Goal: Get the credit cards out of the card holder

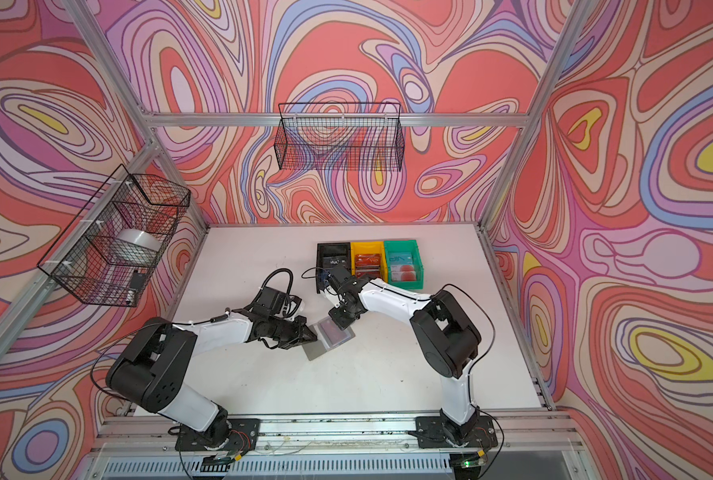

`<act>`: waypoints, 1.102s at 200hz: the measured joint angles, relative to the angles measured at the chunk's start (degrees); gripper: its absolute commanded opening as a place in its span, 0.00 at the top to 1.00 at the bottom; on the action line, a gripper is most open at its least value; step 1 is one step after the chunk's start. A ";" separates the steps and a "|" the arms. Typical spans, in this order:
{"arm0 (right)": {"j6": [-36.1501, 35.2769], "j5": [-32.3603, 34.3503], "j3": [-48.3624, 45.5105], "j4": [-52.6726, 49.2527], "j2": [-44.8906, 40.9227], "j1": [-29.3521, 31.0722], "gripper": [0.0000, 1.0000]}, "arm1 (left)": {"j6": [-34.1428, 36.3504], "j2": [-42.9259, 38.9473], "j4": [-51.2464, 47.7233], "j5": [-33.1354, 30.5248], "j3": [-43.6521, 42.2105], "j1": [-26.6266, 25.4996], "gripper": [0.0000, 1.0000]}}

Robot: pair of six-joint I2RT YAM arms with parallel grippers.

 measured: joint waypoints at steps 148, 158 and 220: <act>-0.20 0.35 0.35 0.09 3.21 0.00 0.97 | 1.27 -0.68 -1.18 -0.48 -2.29 1.92 0.95; -0.22 0.46 0.35 0.07 3.21 0.00 0.97 | 1.25 -0.61 -1.16 -0.48 -2.29 1.92 0.95; -0.31 -0.76 0.26 0.22 3.32 0.00 0.97 | 1.20 -0.02 0.28 0.20 -2.58 1.97 0.96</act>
